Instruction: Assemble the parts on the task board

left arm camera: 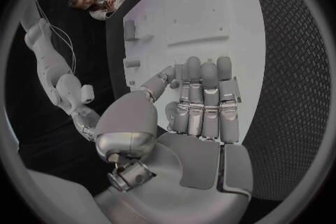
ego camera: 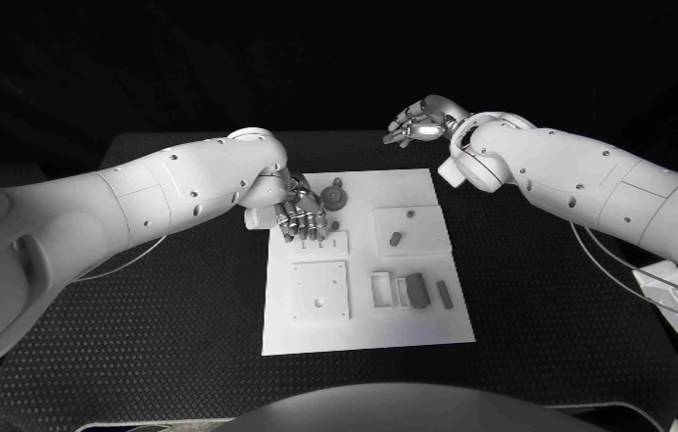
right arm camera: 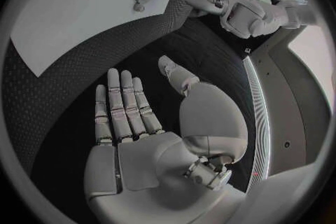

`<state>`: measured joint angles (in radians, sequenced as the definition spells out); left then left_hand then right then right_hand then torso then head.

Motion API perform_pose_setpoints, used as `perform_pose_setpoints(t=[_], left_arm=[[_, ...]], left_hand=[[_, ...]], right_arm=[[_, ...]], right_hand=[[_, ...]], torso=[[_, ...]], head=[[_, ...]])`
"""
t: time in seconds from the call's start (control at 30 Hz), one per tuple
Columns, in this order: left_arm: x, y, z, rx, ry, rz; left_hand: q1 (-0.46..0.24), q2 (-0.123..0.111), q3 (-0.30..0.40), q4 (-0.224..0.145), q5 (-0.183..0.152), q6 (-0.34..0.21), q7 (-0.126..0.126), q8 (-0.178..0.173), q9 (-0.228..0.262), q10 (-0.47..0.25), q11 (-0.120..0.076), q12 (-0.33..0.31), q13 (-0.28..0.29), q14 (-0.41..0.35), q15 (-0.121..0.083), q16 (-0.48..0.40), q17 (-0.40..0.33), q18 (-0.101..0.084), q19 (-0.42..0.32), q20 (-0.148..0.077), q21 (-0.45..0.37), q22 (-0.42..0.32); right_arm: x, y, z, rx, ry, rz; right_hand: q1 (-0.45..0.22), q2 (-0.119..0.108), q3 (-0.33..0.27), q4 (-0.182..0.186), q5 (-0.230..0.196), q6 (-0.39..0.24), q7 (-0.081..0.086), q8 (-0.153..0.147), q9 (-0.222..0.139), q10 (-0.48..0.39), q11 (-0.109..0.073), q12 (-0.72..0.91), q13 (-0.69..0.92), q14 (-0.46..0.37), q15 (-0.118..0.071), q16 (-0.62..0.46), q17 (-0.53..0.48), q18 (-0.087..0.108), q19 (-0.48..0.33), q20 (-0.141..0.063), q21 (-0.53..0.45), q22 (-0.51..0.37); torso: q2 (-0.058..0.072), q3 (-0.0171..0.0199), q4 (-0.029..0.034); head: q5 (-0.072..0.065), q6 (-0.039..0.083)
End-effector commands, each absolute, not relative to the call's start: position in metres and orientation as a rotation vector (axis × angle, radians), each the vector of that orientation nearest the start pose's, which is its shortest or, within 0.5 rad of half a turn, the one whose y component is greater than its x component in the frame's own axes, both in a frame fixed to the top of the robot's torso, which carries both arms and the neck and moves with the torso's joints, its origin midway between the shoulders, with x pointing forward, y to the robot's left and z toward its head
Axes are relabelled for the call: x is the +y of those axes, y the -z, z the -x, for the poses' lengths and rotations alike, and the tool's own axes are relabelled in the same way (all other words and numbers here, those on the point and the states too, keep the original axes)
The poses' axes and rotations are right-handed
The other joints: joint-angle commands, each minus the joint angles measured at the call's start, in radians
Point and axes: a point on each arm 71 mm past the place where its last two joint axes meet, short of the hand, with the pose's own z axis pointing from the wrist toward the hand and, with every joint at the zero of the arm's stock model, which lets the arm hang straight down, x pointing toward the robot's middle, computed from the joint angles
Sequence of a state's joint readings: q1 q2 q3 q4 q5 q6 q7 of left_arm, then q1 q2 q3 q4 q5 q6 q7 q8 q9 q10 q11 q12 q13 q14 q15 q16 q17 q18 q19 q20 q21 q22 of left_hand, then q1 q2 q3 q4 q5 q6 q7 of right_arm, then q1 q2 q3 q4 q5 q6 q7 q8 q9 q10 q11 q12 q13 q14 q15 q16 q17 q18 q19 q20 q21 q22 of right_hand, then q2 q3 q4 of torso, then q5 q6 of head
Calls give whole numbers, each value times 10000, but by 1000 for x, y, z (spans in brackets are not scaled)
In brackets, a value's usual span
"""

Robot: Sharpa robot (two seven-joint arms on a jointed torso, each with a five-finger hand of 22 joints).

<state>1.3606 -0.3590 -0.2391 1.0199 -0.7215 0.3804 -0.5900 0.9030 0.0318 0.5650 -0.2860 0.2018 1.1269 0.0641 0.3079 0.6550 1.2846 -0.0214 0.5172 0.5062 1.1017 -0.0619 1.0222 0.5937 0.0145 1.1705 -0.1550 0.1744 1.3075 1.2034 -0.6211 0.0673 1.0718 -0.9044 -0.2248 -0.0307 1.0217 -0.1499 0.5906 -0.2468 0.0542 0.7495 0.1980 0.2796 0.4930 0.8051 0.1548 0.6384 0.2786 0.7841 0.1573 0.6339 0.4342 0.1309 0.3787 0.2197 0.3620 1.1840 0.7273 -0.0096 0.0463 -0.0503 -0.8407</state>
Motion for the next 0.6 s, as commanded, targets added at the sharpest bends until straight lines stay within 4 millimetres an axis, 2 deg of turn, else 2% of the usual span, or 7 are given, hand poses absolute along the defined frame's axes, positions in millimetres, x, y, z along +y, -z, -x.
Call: perform_pose_setpoints(t=[0.03, 0.13, 0.6], left_arm=[[112, 239, -537, 26672, 3441, 1571], [112, 242, -537, 26725, 3430, 1631], [112, 246, -537, 26873, 3462, 1702]], left_hand=[[396, 413, 59, -35, 54, -8, 21, 40, 11, 65, -28, -1, 18, -19, -12, 43, 16, -67, 29, -53, 37, 144], [393, 418, 57, -34, 54, -10, 22, 41, 13, 63, -28, 0, 20, -21, -13, 45, 17, -68, 28, -53, 37, 147], [383, 435, 46, -33, 49, -19, 24, 41, 22, 55, -27, 3, 33, -32, -14, 56, 22, -70, 24, -54, 37, 162]], right_arm=[[-227, 183, -573, 17081, -8204, -4765], [-227, 183, -573, 17070, -8204, -4766], [-226, 183, -573, 17080, -8230, -4766]], right_hand=[[98, -33, -46, 42, -43, -74, 215, 41, -11, 44, 44, -44, -22, -71, 22, -67, -14, -133, -63, -22, -68, 20], [101, -34, -46, 42, -43, -78, 216, 42, -14, 48, 45, -56, -44, -74, 24, -78, -18, -134, -65, -23, -72, 31], [105, -34, -50, 49, -43, -92, 221, 47, -27, 66, 53, -107, -140, -95, 42, -132, -36, -142, -68, -27, -90, 79]], torso=[[0, 2, 6], [0, -6, 3], [-5, 1, 5]], head=[[-12, -21], [-25, -36], [-28, -71]])
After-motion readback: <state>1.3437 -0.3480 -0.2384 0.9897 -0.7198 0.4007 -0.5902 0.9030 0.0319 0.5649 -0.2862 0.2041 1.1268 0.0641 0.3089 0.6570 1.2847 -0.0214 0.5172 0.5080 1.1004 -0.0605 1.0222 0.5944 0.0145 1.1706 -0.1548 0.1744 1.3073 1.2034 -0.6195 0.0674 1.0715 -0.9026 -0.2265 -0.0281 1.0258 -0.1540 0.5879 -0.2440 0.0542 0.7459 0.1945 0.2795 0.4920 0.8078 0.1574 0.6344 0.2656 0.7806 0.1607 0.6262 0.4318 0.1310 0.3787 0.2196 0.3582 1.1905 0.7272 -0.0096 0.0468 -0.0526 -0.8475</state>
